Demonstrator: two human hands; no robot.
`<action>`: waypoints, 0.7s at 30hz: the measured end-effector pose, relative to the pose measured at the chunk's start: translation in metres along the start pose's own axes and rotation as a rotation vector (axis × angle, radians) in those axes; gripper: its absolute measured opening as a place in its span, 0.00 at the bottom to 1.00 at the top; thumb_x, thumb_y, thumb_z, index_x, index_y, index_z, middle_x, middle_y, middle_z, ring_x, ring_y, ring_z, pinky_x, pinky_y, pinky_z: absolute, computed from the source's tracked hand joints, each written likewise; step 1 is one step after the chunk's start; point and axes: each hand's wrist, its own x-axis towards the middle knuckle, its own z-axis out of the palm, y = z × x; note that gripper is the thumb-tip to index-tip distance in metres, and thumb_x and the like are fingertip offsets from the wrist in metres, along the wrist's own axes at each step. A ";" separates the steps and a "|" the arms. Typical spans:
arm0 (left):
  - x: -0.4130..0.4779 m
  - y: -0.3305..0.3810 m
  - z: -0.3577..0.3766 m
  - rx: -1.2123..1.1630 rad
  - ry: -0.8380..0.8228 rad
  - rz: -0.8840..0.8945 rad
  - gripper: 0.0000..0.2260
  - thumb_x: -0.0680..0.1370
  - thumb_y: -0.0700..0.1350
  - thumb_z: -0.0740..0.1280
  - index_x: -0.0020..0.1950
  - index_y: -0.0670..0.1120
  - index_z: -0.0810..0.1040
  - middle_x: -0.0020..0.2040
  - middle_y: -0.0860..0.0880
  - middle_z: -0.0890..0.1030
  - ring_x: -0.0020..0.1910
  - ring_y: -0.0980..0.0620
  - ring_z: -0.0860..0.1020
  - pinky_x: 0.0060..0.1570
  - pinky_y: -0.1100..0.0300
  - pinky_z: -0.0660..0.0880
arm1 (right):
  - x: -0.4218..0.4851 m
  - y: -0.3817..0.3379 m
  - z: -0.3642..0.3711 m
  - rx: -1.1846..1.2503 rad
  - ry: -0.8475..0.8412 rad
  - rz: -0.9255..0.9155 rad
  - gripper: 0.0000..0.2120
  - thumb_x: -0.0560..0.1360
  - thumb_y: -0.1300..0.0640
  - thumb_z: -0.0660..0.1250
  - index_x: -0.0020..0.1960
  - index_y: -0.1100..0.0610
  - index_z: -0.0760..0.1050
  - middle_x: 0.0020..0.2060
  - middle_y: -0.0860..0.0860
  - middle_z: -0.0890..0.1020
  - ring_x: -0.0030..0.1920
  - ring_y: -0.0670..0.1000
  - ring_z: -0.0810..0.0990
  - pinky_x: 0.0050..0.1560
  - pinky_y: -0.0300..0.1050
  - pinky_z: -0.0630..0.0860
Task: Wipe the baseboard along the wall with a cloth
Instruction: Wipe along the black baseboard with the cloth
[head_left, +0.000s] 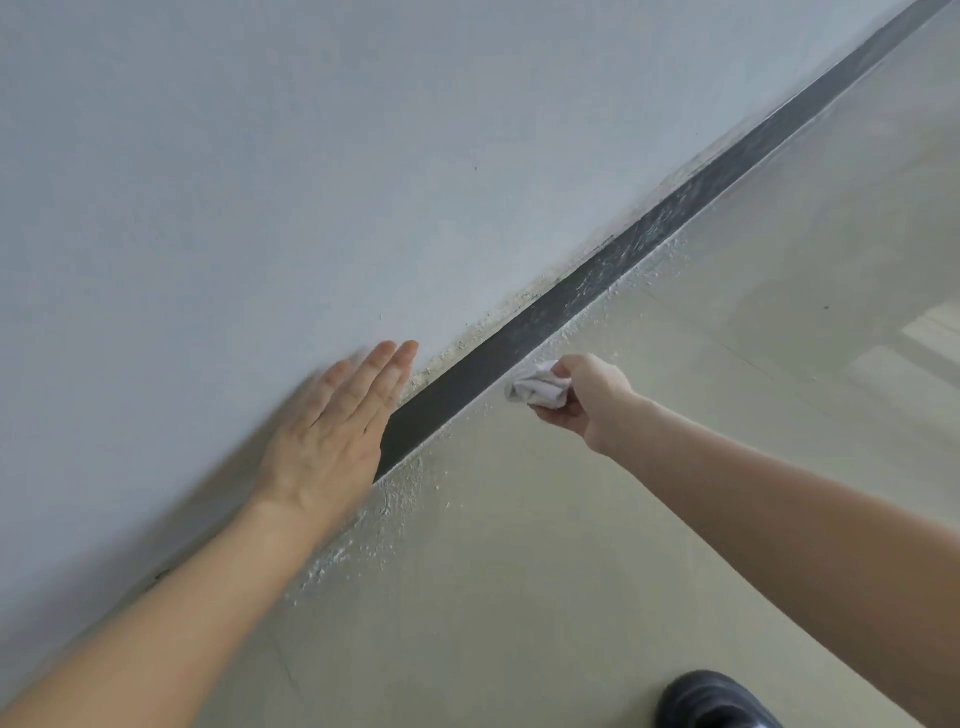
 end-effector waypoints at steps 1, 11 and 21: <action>0.013 0.000 -0.003 -0.010 0.008 -0.009 0.32 0.75 0.43 0.55 0.78 0.41 0.48 0.78 0.47 0.45 0.76 0.48 0.44 0.74 0.50 0.35 | -0.004 0.001 -0.007 -0.025 -0.026 -0.018 0.09 0.75 0.64 0.61 0.54 0.64 0.72 0.46 0.62 0.77 0.34 0.55 0.78 0.31 0.44 0.79; 0.148 -0.005 -0.030 -0.091 0.084 -0.056 0.31 0.78 0.44 0.54 0.78 0.43 0.44 0.78 0.45 0.40 0.76 0.47 0.38 0.71 0.49 0.30 | 0.011 -0.025 -0.034 -0.150 -0.157 -0.062 0.15 0.74 0.62 0.65 0.59 0.67 0.72 0.40 0.58 0.78 0.32 0.53 0.78 0.33 0.41 0.79; 0.200 -0.009 -0.043 0.020 0.082 0.026 0.29 0.80 0.47 0.51 0.78 0.42 0.45 0.78 0.45 0.43 0.76 0.47 0.44 0.73 0.52 0.37 | 0.047 -0.002 0.017 -0.042 -0.336 0.189 0.06 0.76 0.64 0.60 0.53 0.60 0.69 0.46 0.57 0.76 0.39 0.53 0.78 0.36 0.41 0.80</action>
